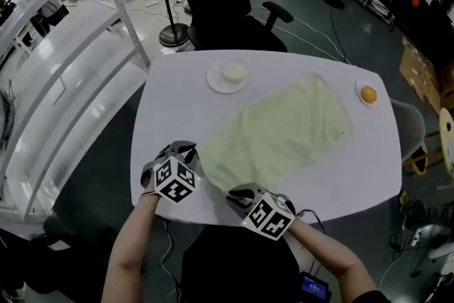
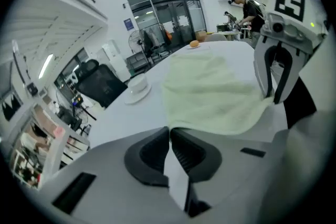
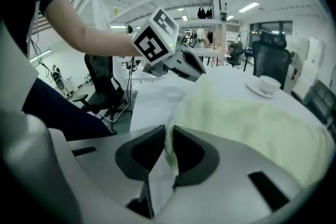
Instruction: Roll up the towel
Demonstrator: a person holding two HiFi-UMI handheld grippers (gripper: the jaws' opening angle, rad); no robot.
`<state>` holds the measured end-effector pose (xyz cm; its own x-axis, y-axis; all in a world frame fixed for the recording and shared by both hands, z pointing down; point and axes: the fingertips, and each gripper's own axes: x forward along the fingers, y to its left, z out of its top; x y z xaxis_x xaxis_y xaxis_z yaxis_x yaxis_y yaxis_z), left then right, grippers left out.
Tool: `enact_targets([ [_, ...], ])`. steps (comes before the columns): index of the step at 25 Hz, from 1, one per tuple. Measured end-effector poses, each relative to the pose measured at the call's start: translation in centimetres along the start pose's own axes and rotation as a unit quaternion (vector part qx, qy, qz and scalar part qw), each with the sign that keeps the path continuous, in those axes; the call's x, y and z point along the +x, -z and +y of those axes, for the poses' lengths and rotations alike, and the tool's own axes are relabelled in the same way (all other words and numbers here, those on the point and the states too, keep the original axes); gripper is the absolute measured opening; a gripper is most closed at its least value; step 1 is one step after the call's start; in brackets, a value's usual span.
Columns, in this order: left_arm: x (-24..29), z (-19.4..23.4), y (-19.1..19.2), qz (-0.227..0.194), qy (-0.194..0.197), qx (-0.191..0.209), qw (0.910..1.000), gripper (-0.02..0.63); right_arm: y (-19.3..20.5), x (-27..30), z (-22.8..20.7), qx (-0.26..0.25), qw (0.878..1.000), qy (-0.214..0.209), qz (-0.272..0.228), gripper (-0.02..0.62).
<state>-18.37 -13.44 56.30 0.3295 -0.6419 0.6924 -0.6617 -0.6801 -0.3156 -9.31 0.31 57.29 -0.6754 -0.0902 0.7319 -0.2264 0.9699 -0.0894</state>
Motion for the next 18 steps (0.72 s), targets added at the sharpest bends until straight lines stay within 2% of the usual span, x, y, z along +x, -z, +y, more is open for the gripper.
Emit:
enact_targets([
  [2,-0.5,0.9,-3.1,-0.017,-0.011,0.055,0.9983,0.029,-1.0,-2.3,-1.4,0.009,1.000,0.008,-0.019,0.061],
  [5,-1.2,2.0,-8.3,-0.047,-0.021,0.134,0.9896,0.028,-2.3,-5.9,-3.6,0.022,0.999,0.023,-0.041,0.061],
  [10,-2.4,3.1,-16.3,-0.103,-0.035,0.213,0.9710,0.028,-4.2,-11.8,-6.4,0.031,0.995,0.052,-0.075,0.060],
  [13,-2.7,3.8,-18.6,-0.112,-0.048,0.222,0.9673,0.028,-5.4,-15.4,-7.4,0.032,0.993,0.066,-0.096,0.060],
  [15,-2.5,3.9,-18.3,-0.108,-0.047,0.209,0.9708,0.029,-6.2,-17.2,-7.7,0.036,0.990,0.073,-0.111,0.058],
  [18,-1.8,3.3,-16.8,-0.104,-0.029,0.160,0.9811,0.031,-7.1,-19.2,-8.6,0.040,0.987,0.091,-0.124,0.052],
])
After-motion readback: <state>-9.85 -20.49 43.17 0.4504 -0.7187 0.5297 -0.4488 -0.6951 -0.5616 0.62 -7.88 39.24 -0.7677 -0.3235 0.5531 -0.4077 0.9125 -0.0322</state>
